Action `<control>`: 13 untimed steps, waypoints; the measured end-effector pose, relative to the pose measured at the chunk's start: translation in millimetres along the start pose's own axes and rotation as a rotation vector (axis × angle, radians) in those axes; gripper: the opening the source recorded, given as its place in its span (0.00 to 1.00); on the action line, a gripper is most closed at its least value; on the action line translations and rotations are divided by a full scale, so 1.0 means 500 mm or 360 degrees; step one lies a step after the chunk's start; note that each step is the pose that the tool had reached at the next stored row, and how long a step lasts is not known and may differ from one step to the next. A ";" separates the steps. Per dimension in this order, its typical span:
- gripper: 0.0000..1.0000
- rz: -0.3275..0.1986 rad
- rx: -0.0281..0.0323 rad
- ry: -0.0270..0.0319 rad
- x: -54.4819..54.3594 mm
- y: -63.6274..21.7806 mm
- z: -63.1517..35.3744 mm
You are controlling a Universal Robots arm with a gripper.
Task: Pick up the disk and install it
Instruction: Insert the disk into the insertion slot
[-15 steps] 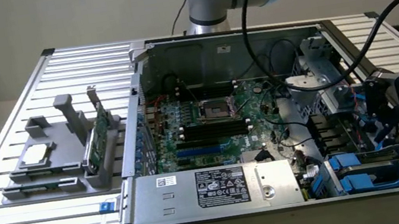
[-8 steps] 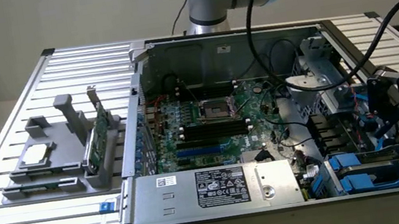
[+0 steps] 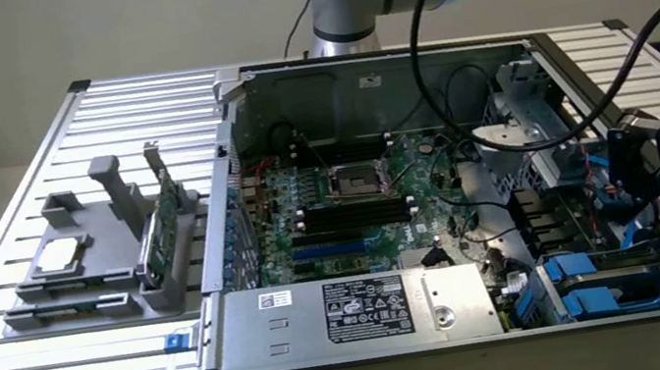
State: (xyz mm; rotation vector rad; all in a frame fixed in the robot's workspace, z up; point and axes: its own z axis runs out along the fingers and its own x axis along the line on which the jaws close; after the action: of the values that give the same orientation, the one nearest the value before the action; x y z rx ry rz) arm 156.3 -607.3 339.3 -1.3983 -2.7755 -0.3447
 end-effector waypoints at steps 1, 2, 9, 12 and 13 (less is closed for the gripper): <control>0.39 0.0001 -0.00026 0.00032 -0.001 0.001 0.001; 0.39 0.0001 -0.00050 0.00063 -0.001 0.001 0.002; 0.39 0.0004 -0.00096 0.00202 -0.005 0.004 0.006; 0.39 0.0006 -0.00069 0.00253 -0.005 0.004 0.008; 0.39 0.0006 -0.00060 0.00264 -0.006 0.005 0.009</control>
State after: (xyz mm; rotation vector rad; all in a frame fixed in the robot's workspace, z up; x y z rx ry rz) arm 160.3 -607.4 335.2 -1.3948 -2.7601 -0.3600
